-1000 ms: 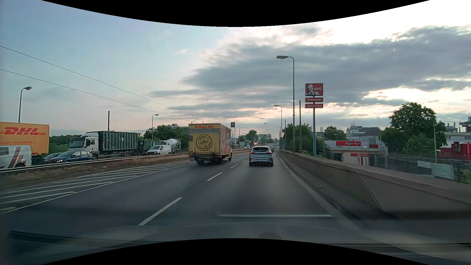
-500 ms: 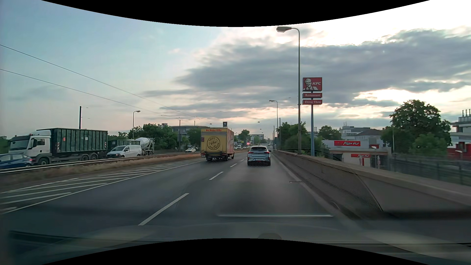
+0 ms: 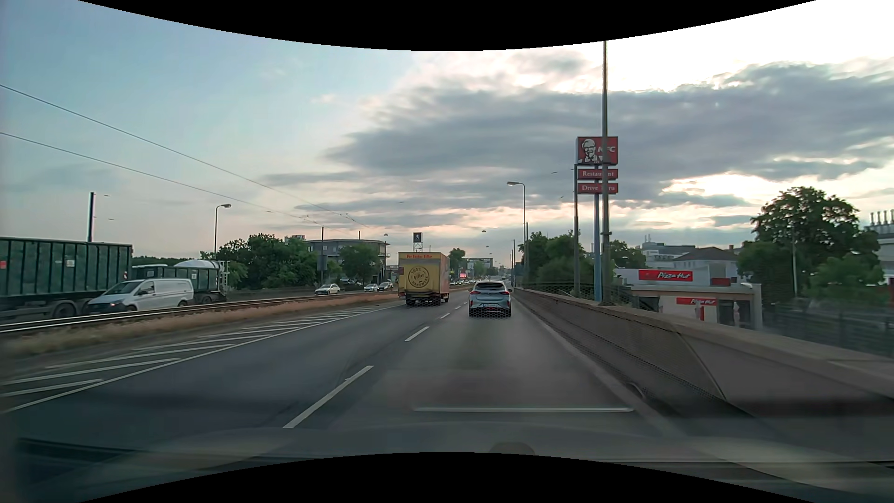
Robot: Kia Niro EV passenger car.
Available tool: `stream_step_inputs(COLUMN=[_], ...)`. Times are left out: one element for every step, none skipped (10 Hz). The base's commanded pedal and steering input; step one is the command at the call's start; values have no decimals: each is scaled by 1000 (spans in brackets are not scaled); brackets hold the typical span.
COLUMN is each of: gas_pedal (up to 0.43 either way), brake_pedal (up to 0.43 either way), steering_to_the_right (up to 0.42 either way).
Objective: Follow the waypoints while adhering to traffic rules and regulations
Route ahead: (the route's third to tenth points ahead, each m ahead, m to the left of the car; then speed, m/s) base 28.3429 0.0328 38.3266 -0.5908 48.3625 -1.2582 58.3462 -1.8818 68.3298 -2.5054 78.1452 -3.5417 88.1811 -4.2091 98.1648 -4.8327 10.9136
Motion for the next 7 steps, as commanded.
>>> stream_step_inputs(gas_pedal=[47,47,47,47,47,59,59], brake_pedal=[0,0,0,0,0,0,0], steering_to_the_right=[13,14,14,14,14,14,13])
